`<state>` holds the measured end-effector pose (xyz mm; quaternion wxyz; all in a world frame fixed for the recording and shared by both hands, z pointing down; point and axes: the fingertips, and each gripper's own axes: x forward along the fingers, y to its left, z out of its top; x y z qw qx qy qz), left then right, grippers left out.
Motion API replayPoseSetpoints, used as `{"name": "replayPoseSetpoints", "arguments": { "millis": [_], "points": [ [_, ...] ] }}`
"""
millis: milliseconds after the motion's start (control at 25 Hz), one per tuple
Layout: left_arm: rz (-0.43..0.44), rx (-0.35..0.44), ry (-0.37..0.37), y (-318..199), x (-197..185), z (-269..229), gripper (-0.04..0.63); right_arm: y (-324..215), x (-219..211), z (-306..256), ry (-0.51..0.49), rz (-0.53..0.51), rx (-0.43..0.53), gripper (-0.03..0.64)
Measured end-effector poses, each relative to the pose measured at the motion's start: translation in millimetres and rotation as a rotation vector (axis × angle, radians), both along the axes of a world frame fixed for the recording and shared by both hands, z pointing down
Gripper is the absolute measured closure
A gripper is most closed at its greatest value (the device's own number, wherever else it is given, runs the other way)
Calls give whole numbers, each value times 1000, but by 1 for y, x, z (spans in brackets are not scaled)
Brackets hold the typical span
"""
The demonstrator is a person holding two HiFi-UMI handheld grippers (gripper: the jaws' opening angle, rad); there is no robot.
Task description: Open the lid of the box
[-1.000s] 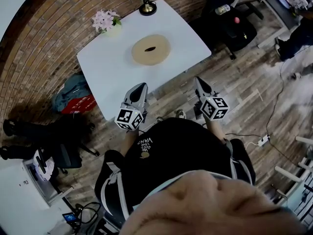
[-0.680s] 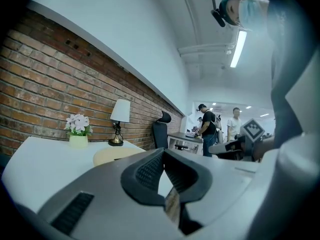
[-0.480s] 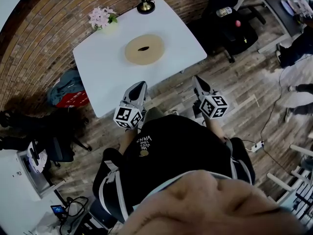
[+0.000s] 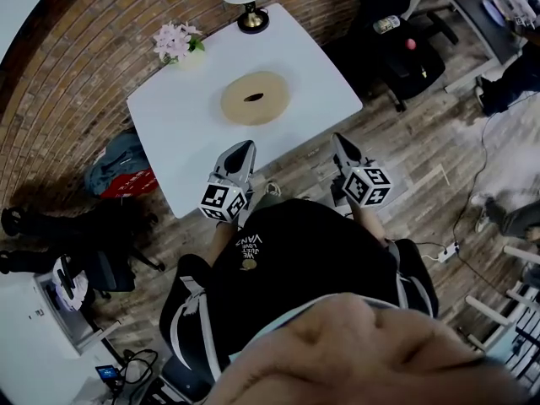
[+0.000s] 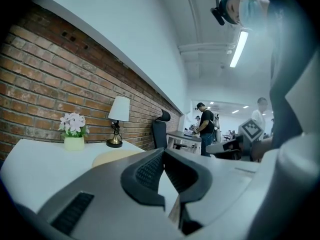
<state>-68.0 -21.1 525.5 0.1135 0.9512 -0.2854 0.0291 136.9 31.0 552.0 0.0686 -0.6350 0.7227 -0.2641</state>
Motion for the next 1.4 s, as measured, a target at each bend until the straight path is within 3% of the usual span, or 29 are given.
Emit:
{"name": "replayPoseSetpoints", "arguments": {
  "millis": [800,1080,1400],
  "points": [
    [137,16,-33,-94,-40,6,585,-76,-50,3,-21,118,11,614],
    [162,-1,-47,-106,-22,13,586,-82,-41,14,-31,129,-20,614],
    [142,50,-111,-126,12,9,584,-117,-18,14,-20,19,-10,614]
  ]
}}
